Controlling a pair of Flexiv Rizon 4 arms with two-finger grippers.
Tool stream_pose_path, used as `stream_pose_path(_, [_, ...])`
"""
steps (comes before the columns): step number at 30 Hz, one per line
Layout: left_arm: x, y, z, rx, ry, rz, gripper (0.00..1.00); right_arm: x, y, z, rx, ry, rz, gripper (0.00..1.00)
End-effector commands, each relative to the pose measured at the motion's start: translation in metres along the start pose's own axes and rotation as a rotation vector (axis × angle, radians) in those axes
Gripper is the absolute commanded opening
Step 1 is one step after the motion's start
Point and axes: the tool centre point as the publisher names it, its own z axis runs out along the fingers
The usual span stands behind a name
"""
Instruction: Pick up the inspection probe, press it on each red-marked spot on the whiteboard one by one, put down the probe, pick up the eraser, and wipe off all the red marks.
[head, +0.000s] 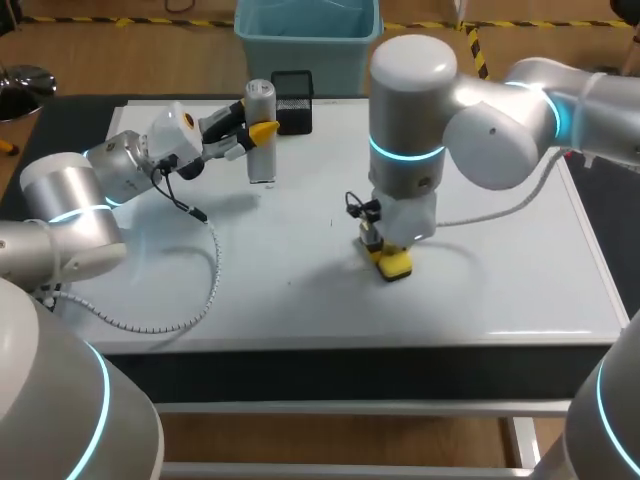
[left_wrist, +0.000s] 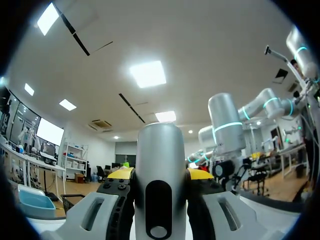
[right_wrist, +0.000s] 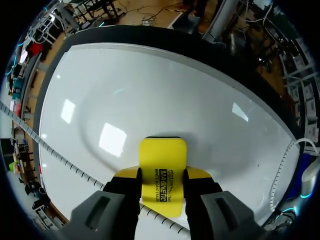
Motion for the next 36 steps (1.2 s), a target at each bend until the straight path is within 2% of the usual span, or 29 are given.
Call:
stream_pose_path(1, [0.0, -0.001, 0.001, 0.0, -0.001, 0.001, 0.0, 0.024, 0.0, -0.001, 0.005, -0.007, 0.025, 0.0])
stream_pose_path(7, [0.0, -0.001, 0.001, 0.0, -0.001, 0.001, 0.0, 0.045, -0.004, 0.0, 0.006, 0.0, 0.068, 0.0])
stream_pose_path(14, [0.0, -0.001, 0.001, 0.0, -0.001, 0.001, 0.0, 0.044, -0.004, -0.004, 0.016, -0.002, 0.079, 0.0])
stream_pose_path(18, [0.0, -0.001, 0.001, 0.0, -0.001, 0.001, 0.0, 0.04, -0.001, -0.022, 0.039, -0.017, 0.074, 0.0])
stream_pose_path(22, [0.0, -0.001, 0.001, 0.0, -0.001, 0.001, 0.0, 0.028, 0.004, -0.038, 0.047, -0.025, 0.035, 0.0])
stream_pose_path(26, [0.0, -0.001, 0.001, 0.0, -0.001, 0.001, 0.0, 0.013, 0.007, -0.043, 0.054, -0.038, 0.008, 0.0])
stream_pose_path(36, [0.0, -0.001, 0.001, 0.0, -0.001, 0.001, 0.0, -0.028, 0.014, -0.028, 0.046, -0.052, -0.061, 0.0])
